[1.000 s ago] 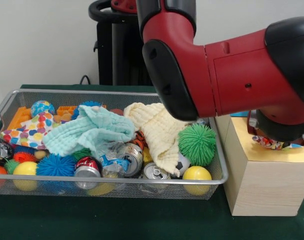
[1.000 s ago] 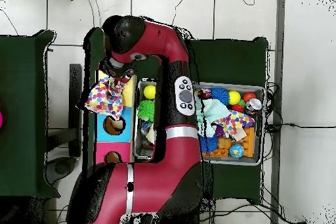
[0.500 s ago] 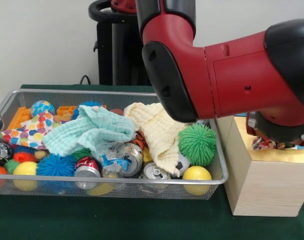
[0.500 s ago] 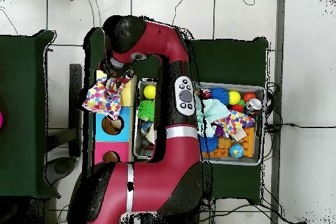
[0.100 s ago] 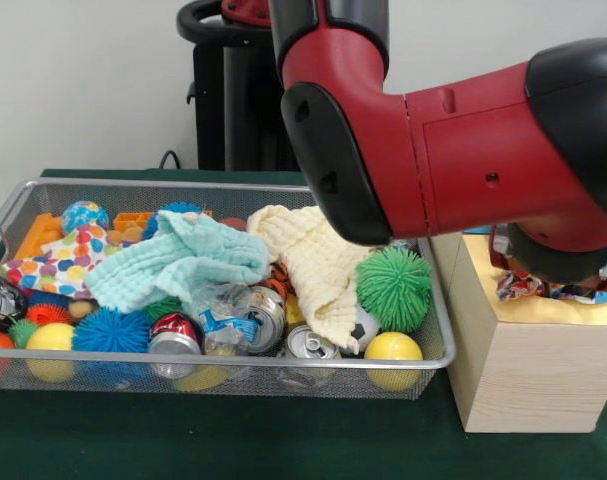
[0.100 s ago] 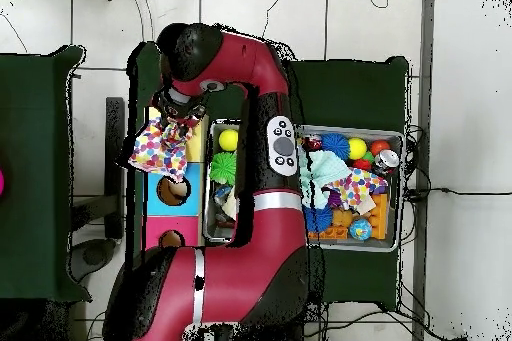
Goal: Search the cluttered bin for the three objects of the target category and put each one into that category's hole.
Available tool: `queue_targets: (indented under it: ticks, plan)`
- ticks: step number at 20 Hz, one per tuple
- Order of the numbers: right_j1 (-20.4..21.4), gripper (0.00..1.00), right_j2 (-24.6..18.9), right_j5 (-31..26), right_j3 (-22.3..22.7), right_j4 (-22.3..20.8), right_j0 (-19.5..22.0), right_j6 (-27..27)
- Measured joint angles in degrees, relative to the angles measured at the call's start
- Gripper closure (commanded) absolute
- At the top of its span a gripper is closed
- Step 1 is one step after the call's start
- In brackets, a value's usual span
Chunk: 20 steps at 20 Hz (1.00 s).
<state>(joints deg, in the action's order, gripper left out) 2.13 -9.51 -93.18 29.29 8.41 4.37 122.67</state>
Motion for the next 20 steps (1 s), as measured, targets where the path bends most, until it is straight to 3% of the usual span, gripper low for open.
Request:
queue_targets:
  ticks: [13,20]
  plan:
    - [0.46,0.0,0.04,1.2,0.75,-0.11,-0.03,0.0]
    - [3.72,0.0,0.15,7.45,6.27,-0.34,-0.08,0.0]
